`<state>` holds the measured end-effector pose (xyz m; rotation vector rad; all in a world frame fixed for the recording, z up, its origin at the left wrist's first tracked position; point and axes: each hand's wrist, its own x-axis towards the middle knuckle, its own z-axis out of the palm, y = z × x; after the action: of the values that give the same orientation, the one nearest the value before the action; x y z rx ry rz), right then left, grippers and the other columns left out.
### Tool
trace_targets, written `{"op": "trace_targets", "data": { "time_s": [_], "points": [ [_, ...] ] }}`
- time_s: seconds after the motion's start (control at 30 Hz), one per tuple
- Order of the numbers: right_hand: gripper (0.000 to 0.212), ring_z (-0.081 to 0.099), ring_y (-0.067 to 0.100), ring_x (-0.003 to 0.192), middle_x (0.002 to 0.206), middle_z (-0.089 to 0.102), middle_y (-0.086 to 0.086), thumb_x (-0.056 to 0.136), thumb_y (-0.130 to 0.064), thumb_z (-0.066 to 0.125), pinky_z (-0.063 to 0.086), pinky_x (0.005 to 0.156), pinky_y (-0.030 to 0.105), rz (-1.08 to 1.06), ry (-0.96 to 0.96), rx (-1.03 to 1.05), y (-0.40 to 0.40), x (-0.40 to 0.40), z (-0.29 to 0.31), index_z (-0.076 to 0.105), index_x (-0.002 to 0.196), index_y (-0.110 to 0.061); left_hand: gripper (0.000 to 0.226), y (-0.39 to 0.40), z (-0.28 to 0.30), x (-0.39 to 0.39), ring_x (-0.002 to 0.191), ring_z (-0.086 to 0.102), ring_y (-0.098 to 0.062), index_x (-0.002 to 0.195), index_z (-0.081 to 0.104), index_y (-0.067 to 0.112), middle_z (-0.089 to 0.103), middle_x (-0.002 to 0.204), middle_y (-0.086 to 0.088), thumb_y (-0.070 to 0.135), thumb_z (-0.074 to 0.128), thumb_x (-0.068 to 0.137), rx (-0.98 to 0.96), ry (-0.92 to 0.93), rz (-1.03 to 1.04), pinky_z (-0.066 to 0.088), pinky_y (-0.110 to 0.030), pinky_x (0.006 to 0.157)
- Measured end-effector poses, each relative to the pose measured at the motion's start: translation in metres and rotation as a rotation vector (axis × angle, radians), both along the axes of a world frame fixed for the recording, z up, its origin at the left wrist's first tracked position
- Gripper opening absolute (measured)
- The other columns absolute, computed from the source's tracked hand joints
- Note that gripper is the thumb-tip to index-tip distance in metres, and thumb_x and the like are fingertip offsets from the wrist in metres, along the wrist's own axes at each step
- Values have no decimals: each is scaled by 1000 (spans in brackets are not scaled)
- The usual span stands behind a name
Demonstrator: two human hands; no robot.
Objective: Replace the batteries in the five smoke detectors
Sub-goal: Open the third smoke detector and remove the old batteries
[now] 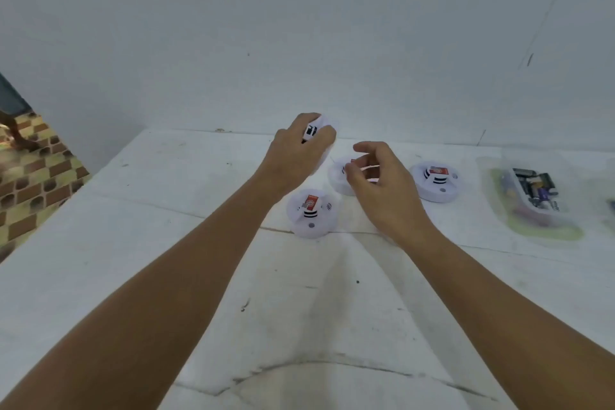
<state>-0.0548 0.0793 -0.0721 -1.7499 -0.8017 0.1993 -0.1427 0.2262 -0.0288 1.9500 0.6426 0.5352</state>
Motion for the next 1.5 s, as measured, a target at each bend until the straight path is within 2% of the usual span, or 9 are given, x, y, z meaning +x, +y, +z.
{"op": "trace_targets", "data": {
  "time_s": [0.13,0.27,0.5,0.6,0.8,0.93,1.13,1.43,1.5],
  "points": [
    [34,65,2,102,115,65,-13,101,-31,66,53,76,24,94,36,49,-49,20,6,58,133,-27,28,-64,6,14,103,63,-11,119,64,35,64,115,11,43,55,94,-279,-50,-24,52,-36,89],
    [36,65,5,108,121,64,-15,97,-35,71,58,95,38,152,38,77,-105,43,8,60,131,-32,61,-120,-3,32,125,63,-34,132,64,24,66,133,-12,51,58,77,-504,-85,-87,55,-51,103],
    [43,66,5,109,121,62,-19,89,-39,80,57,95,29,173,-44,127,-179,71,1,62,128,-36,53,-191,-17,53,117,64,-28,140,63,12,69,135,-13,41,46,100,-910,-169,-136,51,-49,104],
    [49,64,4,108,119,62,-15,86,-36,84,55,94,23,140,-107,128,-197,77,-7,67,130,-26,53,-213,-19,63,109,65,-25,137,67,16,72,119,-8,51,50,101,-954,-143,-149,56,-45,95],
    [64,62,3,111,121,62,-13,77,-43,88,53,95,22,118,-135,65,-216,84,-13,67,135,-25,62,-227,-36,86,120,65,-31,136,68,19,67,137,-15,64,59,95,-1033,-123,-170,49,-56,108],
    [62,60,2,112,120,62,-13,76,-44,90,52,95,22,85,-70,10,-224,89,-11,67,131,-28,57,-232,-37,95,111,69,-31,121,75,16,74,123,-14,64,54,98,-1077,-103,-206,54,-53,102],
    [56,58,0,110,120,61,-12,76,-36,91,47,92,15,74,-99,-20,-231,92,-13,64,124,-34,52,-236,-38,104,108,71,-31,126,71,14,74,123,-14,56,54,99,-1114,-59,-218,59,-48,90],
    [63,56,-1,108,119,57,-9,70,-34,92,42,89,9,69,-163,-59,-236,92,-20,61,124,-27,47,-237,-48,109,108,70,-29,116,75,16,76,115,-10,54,51,101,-1116,16,-233,59,-43,85],
    [64,55,0,109,120,55,-8,71,-26,94,42,86,8,25,-171,-28,-240,89,-22,57,124,-25,47,-238,-49,113,118,68,-33,119,76,16,75,122,-13,53,54,100,-1122,-1,-230,57,-47,96]
  ]
}}
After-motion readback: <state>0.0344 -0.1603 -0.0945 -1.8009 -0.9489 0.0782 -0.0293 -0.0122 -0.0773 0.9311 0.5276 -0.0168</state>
